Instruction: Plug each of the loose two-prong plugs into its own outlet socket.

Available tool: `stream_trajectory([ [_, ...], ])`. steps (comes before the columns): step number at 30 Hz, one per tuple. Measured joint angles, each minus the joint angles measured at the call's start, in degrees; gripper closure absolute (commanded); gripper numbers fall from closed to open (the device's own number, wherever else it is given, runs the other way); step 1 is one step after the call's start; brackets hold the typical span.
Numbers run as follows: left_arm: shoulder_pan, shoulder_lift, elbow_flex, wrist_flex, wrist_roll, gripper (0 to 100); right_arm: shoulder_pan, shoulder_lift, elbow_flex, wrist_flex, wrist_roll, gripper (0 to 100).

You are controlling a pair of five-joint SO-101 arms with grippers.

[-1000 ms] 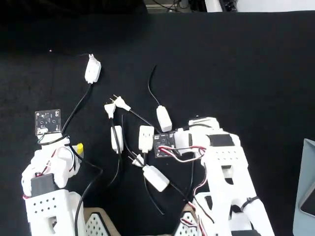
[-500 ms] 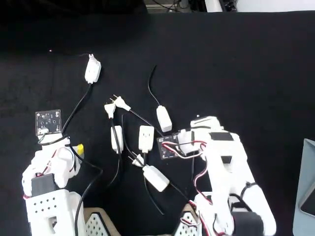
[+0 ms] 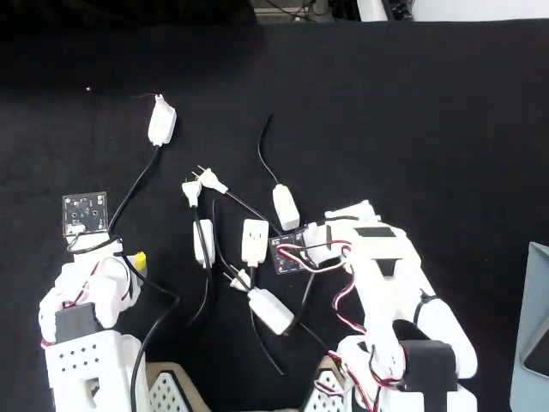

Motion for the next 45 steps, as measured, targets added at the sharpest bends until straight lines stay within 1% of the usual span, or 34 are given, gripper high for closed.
stream_trajectory([
  [3,0.0,0.0,0.0,0.0,0.0,76,0.1,0.7,-0.9,0.0,-0.4,98.7],
  [6,0.0,0.0,0.0,0.0,0.0,76,0.1,0.8,-1.7,0.0,-5.4,98.7],
  [8,0.0,0.0,0.0,0.0,0.0,76,0.1,0.9,-3.2,1.9,-10.0,98.7],
  [10,0.0,0.0,0.0,0.0,0.0,76,0.1,1.1,-5.9,6.2,-15.2,98.7],
  [13,0.0,0.0,0.0,0.0,0.0,76,0.0,1.1,-12.3,16.1,-23.9,98.7],
  [18,0.0,0.0,0.0,0.0,0.0,76,-1.8,1.1,-22.4,33.7,-40.5,98.7],
  [20,0.0,0.0,0.0,0.0,0.0,76,-3.2,1.1,-23.7,37.0,-46.2,98.7],
  [23,0.0,0.0,0.0,0.0,0.0,76,-4.5,1.4,-24.1,38.4,-52.6,98.7],
  [26,0.0,0.0,0.0,0.0,0.0,76,-6.1,1.8,-24.1,38.8,-56.1,98.7],
  [28,0.0,0.0,0.0,0.0,0.0,76,-6.8,3.3,-24.1,38.8,-56.8,98.7],
  [32,0.0,0.0,0.0,0.0,0.0,76,-6.9,8.4,-24.4,38.8,-57.9,98.7],
  [39,0.0,0.0,0.0,0.0,0.0,76,-6.9,17.7,-29.5,38.8,-64.8,98.5],
  [45,0.0,0.0,0.0,0.0,0.0,76,-6.9,21.5,-33.3,39.6,-67.7,98.6],
])
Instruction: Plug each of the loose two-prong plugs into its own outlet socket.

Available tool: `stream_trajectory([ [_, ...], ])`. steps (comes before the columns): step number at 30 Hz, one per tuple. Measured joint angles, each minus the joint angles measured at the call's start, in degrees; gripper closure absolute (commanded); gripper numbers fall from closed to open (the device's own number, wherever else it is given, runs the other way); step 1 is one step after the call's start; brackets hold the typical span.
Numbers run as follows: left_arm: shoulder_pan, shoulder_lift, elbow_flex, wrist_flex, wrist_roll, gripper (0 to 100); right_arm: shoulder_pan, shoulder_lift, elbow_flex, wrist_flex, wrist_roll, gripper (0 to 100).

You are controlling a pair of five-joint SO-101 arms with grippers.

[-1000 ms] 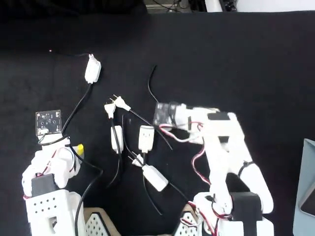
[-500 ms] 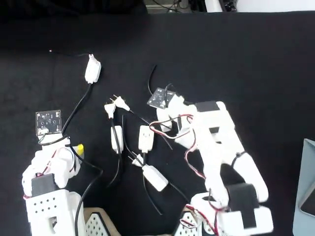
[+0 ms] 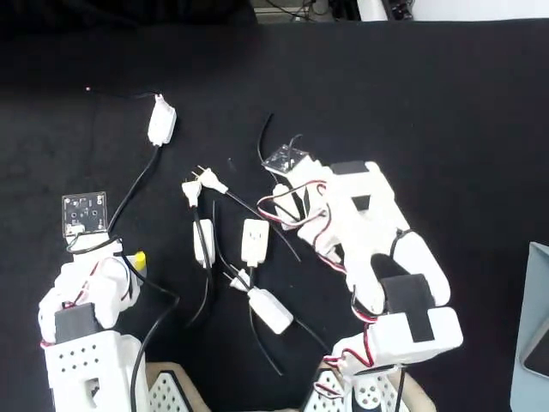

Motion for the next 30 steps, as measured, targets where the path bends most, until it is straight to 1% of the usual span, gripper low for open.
stream_trajectory([
  [7,0.0,0.0,0.0,0.0,0.0,76,0.0,-1.8,-0.5,2.7,0.0,98.7],
  [11,0.0,0.0,0.0,0.0,0.0,76,0.0,-9.4,-0.5,3.5,-0.1,98.7],
  [16,0.0,0.0,-0.9,0.0,0.2,76,0.0,-20.0,-0.5,3.5,-4.8,98.7],
  [19,1.4,0.0,-3.0,0.0,0.4,76,0.0,-24.5,-0.5,3.5,-9.2,98.7],
  [22,3.9,0.0,-5.7,0.2,0.4,76,0.0,-27.3,-0.5,3.5,-15.7,98.7],
  [25,6.2,0.0,-9.6,2.9,0.4,76,0.0,-28.9,-0.5,3.3,-22.9,98.7],
  [28,8.6,2.4,-15.1,6.9,0.4,75,0.0,-31.0,1.3,-0.5,-29.9,98.7],
  [30,10.5,5.8,-19.3,9.3,0.4,72,0.0,-33.0,5.3,-4.9,-33.5,98.7],
])
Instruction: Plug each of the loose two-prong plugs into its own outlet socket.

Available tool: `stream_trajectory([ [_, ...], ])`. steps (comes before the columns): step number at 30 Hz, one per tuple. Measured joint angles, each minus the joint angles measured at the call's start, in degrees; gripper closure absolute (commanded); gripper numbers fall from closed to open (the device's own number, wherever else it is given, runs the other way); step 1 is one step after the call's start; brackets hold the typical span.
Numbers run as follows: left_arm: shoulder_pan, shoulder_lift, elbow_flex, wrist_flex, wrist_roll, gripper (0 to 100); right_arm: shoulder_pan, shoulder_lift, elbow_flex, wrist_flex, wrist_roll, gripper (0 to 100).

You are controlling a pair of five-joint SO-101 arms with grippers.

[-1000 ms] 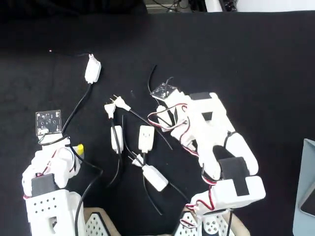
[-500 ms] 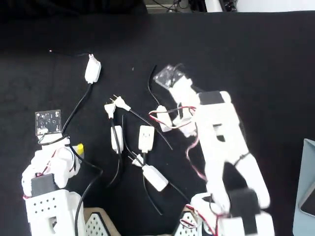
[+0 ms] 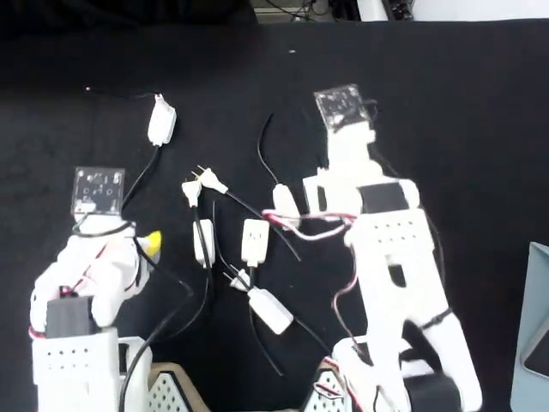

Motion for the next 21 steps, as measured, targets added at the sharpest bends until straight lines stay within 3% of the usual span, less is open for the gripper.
stream_trajectory([
  [5,4.2,15.3,-11.0,4.6,0.1,68,0.0,-6.6,11.9,-12.6,-4.9,98.7],
  [10,5.0,31.4,-19.2,4.9,0.3,68,0.0,-10.8,18.7,-17.8,-5.7,98.7],
  [21,5.0,64.3,-30.9,-7.7,0.2,68,2.4,-11.8,21.1,-18.9,-5.7,98.7],
])
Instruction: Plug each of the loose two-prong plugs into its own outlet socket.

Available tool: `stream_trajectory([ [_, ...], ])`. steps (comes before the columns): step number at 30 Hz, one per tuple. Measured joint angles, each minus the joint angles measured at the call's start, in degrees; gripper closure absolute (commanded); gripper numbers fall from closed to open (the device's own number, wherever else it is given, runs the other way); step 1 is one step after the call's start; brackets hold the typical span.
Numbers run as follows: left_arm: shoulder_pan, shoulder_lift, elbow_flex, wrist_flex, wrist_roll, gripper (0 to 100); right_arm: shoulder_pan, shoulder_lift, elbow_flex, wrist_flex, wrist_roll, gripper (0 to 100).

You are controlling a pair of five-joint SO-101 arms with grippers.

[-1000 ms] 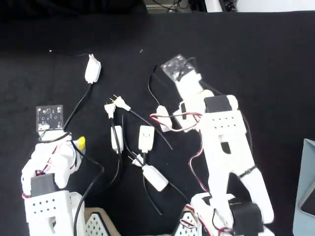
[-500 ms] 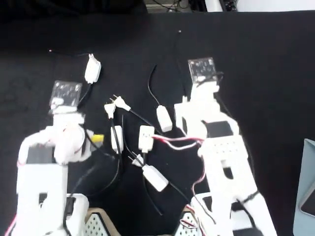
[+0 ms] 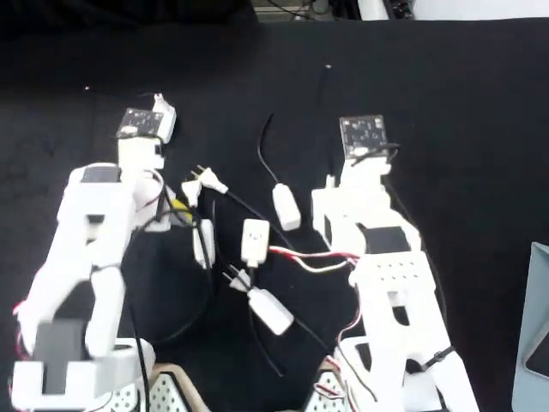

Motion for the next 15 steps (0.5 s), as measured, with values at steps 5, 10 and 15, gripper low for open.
stream_trajectory([
  [5,0.0,13.5,-8.7,-0.6,0.0,68,0.0,0.0,0.0,0.0,-0.2,98.7],
  [10,2.8,20.5,-16.3,-0.5,2.2,68,0.0,0.0,0.0,0.0,-0.3,98.7],
  [15,9.0,20.9,-24.3,3.5,6.9,68,0.0,0.0,0.0,0.0,-0.3,98.7],
])
